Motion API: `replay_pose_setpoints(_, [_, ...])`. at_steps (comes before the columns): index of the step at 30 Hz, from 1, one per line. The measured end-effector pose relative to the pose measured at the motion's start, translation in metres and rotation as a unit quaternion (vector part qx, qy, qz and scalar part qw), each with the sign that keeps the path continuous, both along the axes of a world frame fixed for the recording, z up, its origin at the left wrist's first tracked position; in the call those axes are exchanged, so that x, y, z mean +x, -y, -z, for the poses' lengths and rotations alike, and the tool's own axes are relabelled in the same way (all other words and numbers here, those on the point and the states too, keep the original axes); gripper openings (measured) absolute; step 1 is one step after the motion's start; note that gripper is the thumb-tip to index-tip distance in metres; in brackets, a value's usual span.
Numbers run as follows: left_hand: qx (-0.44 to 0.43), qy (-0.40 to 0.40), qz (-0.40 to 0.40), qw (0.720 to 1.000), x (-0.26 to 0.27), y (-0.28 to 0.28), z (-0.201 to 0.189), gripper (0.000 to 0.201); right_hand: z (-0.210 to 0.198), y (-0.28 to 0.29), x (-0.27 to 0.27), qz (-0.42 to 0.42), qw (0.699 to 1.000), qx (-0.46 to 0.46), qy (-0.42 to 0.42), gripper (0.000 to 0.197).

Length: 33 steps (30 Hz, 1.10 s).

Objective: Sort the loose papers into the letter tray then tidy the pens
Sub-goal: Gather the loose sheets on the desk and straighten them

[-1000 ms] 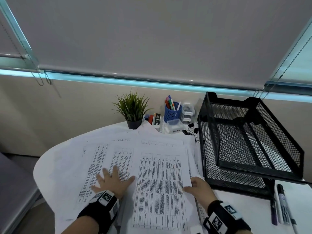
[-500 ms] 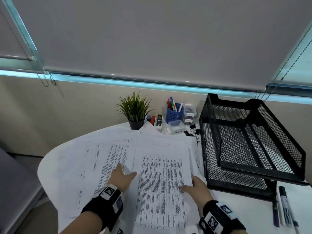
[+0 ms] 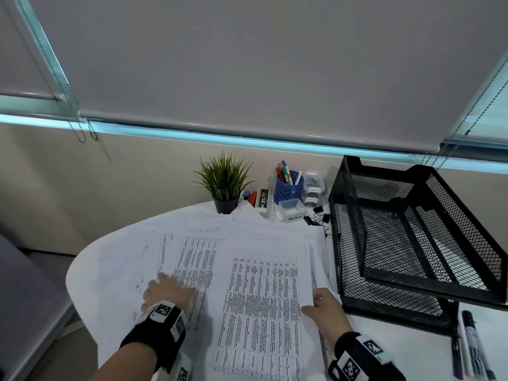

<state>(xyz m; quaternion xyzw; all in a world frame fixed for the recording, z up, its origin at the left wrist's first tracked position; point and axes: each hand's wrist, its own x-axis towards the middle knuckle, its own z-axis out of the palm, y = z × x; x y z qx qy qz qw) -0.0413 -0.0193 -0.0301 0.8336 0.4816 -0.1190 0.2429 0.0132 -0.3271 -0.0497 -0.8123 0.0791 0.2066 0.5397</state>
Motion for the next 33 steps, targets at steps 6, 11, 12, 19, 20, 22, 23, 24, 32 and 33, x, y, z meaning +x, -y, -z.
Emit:
replay_pose_setpoints(6, [-0.096,0.066,0.017,0.993,0.005,-0.019,0.008,0.043,-0.009,-0.005,0.002,-0.003,0.999,0.035,-0.009,0.023])
replay_pose_setpoints(11, [-0.116,0.090,0.078,0.986,0.012,-0.008,0.005,0.036,-0.013,-0.013,0.007,-0.031,0.999,0.033,-0.011,0.019])
replay_pose_setpoints(12, [-0.130,0.093,0.085,0.983,0.014,-0.005,0.004,0.036,-0.014,-0.015,0.008,-0.039,0.998,0.037,-0.016,0.022])
replay_pose_setpoints(19, [-0.227,0.152,0.066,0.960,0.015,0.019,0.003,0.054,-0.011,-0.026,0.012,-0.055,0.998,-0.002,-0.004,0.055])
replay_pose_setpoints(20, [-0.228,0.149,0.073,0.959,0.017,0.021,0.005,0.057,-0.010,-0.025,0.013,-0.060,0.998,-0.004,-0.007,0.059])
replay_pose_setpoints(22, [-0.224,0.150,0.095,0.958,0.019,0.024,0.007,0.056,-0.011,-0.024,0.014,-0.069,0.998,-0.002,-0.013,0.059])
replay_pose_setpoints(23, [-0.221,0.163,0.105,0.956,0.020,0.026,0.007,0.046,-0.011,-0.023,0.015,-0.069,0.998,0.007,-0.014,0.056])
replay_pose_setpoints(24, [-0.210,0.182,0.112,0.954,0.020,0.029,0.008,0.034,-0.012,-0.022,0.016,-0.065,0.997,0.020,-0.021,0.052])
replay_pose_setpoints(32, [-0.286,0.271,0.101,0.914,0.018,0.050,0.002,0.021,-0.013,-0.014,0.015,-0.026,0.982,0.153,-0.104,0.037])
replay_pose_setpoints(33, [-0.295,0.268,0.103,0.911,0.018,0.052,0.001,0.024,-0.013,-0.013,0.014,-0.030,0.980,0.164,-0.111,0.040])
